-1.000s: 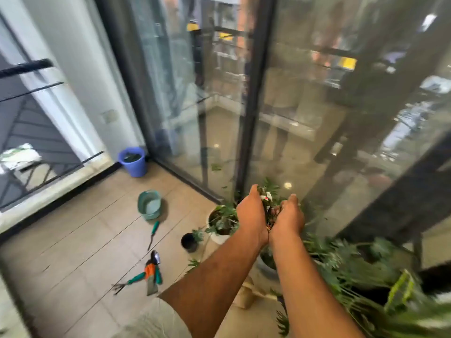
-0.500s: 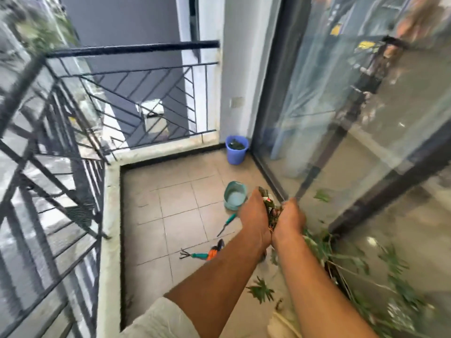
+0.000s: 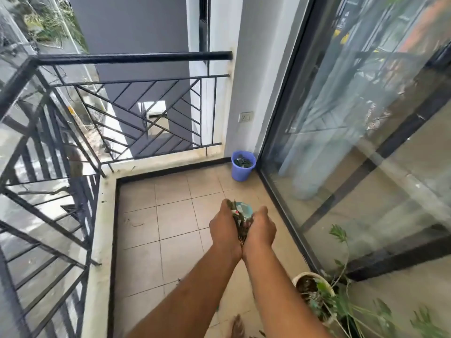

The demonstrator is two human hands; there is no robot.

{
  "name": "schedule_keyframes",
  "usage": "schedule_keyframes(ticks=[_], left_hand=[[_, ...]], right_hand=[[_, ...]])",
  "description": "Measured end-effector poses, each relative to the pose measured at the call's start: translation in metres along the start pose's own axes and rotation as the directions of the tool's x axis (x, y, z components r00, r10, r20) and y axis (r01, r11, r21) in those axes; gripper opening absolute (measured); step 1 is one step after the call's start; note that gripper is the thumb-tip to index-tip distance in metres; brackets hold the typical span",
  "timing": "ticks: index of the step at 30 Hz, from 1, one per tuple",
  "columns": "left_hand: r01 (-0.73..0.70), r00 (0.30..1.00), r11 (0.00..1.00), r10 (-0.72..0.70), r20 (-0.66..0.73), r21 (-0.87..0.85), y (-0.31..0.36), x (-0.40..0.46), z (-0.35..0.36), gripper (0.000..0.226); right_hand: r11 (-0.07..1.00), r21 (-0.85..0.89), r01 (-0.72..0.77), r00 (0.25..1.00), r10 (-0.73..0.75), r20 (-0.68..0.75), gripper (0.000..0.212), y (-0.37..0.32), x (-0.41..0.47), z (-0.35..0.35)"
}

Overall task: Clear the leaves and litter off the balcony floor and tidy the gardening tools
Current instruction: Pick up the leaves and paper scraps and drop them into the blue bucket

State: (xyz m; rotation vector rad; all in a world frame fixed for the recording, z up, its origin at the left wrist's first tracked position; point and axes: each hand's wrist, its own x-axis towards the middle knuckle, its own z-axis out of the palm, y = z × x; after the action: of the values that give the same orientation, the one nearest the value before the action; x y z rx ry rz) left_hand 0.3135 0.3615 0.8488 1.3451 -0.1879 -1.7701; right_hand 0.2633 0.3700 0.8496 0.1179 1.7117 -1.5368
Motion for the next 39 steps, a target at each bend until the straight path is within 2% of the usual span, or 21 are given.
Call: schedule_keyframes(ticks=[2,5,13,20,23,29,32,36,39], left_hand=[[-0.006,1.0,1.0,0.006,-0.004,-0.001,0.002,0.009,0.018,0.028],[-0.056,0.998,0.998,0.056,-0.032,0.006,0.017,0.019,0.053,0.024],[-0.196,0.979,0.978,0.19,-0.081,-0.074,0.073,0.052,0.12,0.028],[-0.195,0.976,0.968,0.176,-0.125,-0.157,0.108,0.109,0.137,0.029],[-0.188,0.977,0.966,0.165,-0.136,-0.176,0.122,0.14,0.148,0.028],[-0.16,0.982,0.974,0.141,-0.123,-0.161,0.166,0.235,0.187,0.024],[-0.123,0.99,0.979,0.11,-0.088,-0.16,0.207,0.3,0.215,0.023],[-0.078,0.994,0.99,0.068,-0.082,-0.117,0.253,0.375,0.237,0.026],[-0.075,0.995,0.991,0.066,-0.079,-0.11,0.285,0.427,0.254,0.029]], right_hand=[[1.0,-0.004,-0.028,1.0,0.028,-0.01,0.036,-0.012,0.018,0.006],[0.999,-0.012,-0.041,0.997,0.042,0.058,0.039,-0.042,0.042,0.024],[1.0,0.0,0.013,0.979,-0.012,0.204,0.038,-0.1,0.09,0.095],[0.998,-0.021,-0.065,0.959,0.068,0.276,0.036,-0.107,0.119,0.155],[0.997,-0.039,-0.072,0.956,0.08,0.281,0.034,-0.112,0.141,0.187],[0.997,-0.083,0.011,0.965,0.011,0.263,0.035,-0.128,0.211,0.272],[0.994,-0.104,0.039,0.977,-0.017,0.212,0.034,-0.145,0.247,0.333],[0.991,-0.129,-0.021,0.988,0.04,0.146,0.033,-0.158,0.277,0.41],[0.986,-0.162,0.038,0.995,-0.023,0.096,0.034,-0.165,0.304,0.461]])
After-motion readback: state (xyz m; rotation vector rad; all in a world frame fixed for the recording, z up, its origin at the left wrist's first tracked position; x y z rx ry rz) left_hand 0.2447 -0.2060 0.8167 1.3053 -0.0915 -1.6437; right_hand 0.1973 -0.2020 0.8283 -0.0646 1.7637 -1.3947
